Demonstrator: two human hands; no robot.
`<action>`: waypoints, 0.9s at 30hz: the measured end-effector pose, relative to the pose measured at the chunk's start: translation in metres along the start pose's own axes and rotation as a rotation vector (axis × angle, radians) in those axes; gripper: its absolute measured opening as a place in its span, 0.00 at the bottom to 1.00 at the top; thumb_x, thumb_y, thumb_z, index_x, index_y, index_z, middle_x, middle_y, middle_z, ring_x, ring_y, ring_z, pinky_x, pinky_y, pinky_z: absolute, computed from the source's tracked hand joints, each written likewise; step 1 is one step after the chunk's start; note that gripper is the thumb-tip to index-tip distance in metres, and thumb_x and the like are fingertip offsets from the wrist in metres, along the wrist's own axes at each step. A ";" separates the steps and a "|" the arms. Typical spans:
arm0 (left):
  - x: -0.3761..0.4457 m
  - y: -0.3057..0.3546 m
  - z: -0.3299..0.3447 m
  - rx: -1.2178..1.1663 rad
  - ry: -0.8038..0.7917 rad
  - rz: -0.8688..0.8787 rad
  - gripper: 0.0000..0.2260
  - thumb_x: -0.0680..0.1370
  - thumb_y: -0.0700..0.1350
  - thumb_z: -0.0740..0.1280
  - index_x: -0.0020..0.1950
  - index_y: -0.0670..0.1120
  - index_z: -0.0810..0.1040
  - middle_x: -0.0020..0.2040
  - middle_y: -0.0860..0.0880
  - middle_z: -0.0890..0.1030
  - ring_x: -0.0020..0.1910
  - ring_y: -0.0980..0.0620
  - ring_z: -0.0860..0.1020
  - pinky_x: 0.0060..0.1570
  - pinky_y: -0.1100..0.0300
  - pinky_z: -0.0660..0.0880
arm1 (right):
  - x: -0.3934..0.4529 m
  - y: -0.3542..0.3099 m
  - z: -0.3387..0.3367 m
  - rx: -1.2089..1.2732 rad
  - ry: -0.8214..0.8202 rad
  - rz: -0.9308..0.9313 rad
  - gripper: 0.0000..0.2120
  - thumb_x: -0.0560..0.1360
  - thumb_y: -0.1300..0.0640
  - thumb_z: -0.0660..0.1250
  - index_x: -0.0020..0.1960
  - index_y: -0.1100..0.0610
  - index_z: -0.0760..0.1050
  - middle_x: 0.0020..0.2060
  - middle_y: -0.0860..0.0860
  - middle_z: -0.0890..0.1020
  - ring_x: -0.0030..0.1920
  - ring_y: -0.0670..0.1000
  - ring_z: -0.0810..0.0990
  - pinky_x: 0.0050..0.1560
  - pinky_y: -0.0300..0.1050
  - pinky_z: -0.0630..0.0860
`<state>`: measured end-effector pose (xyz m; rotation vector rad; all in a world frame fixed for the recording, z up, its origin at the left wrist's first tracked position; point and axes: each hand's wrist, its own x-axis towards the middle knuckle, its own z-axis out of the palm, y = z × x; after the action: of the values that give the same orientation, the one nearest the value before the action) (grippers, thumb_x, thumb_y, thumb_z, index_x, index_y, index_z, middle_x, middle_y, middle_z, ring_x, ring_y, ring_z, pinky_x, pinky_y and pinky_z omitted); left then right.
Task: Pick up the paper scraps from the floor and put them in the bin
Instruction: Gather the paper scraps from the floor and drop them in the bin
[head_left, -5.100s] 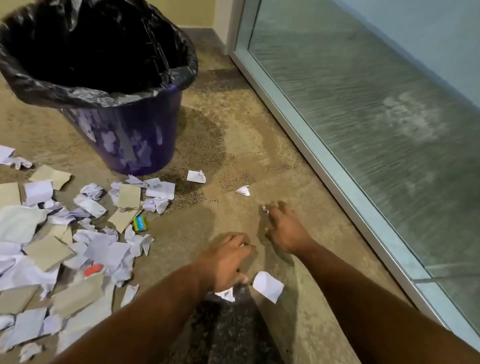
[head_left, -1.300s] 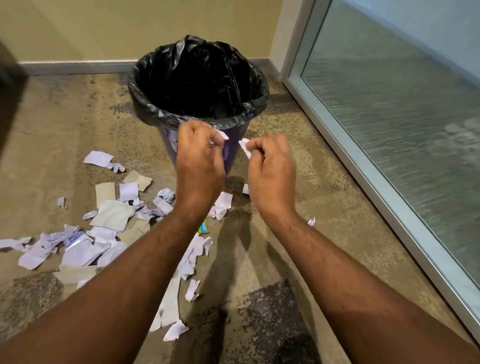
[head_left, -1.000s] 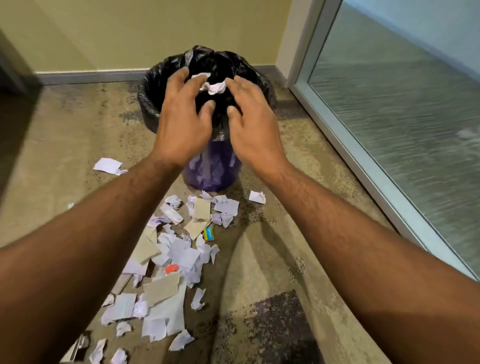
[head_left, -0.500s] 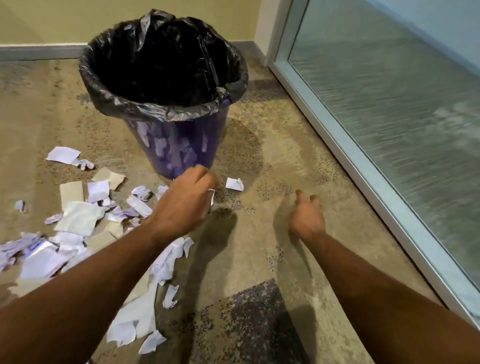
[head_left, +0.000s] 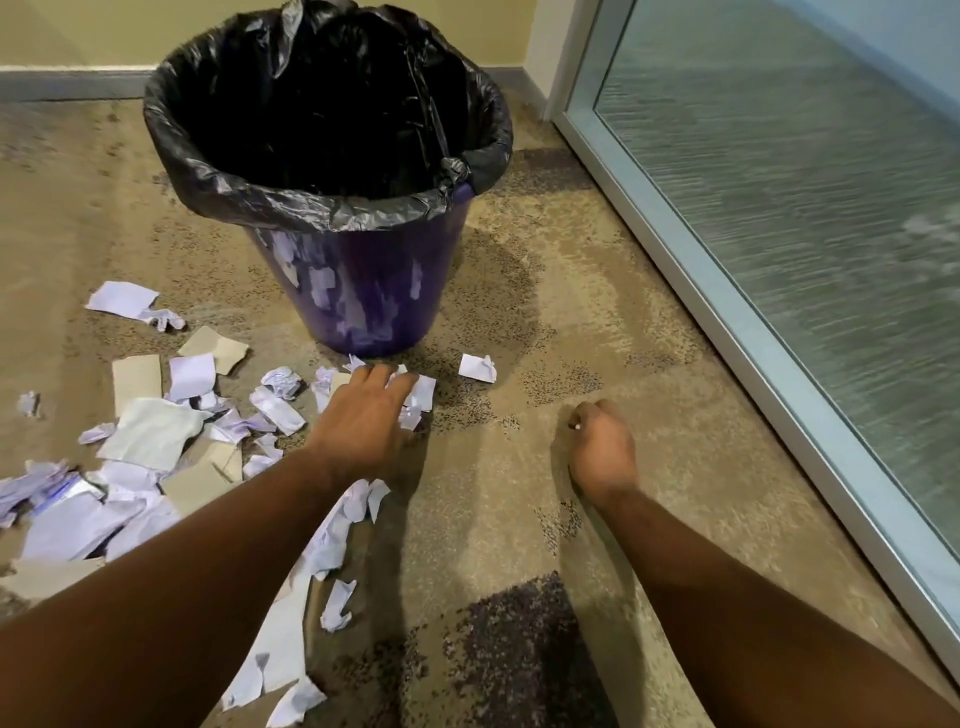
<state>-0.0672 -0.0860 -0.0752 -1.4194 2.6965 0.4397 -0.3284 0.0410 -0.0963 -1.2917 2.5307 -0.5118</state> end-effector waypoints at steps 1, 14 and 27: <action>0.001 0.000 0.000 0.006 -0.012 0.005 0.38 0.77 0.53 0.73 0.81 0.51 0.57 0.78 0.45 0.63 0.75 0.43 0.62 0.71 0.48 0.67 | 0.002 -0.006 0.003 0.032 -0.021 -0.053 0.08 0.80 0.66 0.62 0.55 0.58 0.77 0.55 0.53 0.75 0.43 0.47 0.75 0.42 0.32 0.71; 0.033 -0.005 0.007 0.091 -0.308 0.084 0.53 0.73 0.53 0.77 0.82 0.60 0.39 0.83 0.47 0.37 0.80 0.41 0.35 0.74 0.28 0.48 | 0.045 -0.108 0.033 0.057 -0.556 -0.013 0.37 0.82 0.63 0.55 0.78 0.31 0.45 0.82 0.48 0.40 0.78 0.67 0.57 0.70 0.65 0.71; 0.021 -0.005 0.019 0.178 -0.162 0.151 0.27 0.80 0.50 0.69 0.77 0.51 0.66 0.74 0.45 0.67 0.69 0.43 0.67 0.66 0.49 0.73 | 0.000 -0.090 0.037 -0.294 -0.246 -0.502 0.11 0.81 0.66 0.62 0.63 0.60 0.75 0.53 0.53 0.73 0.50 0.51 0.76 0.50 0.45 0.77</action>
<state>-0.0762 -0.1003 -0.0982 -1.0908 2.6451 0.2991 -0.2496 -0.0152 -0.0920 -1.9776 2.1267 -0.0568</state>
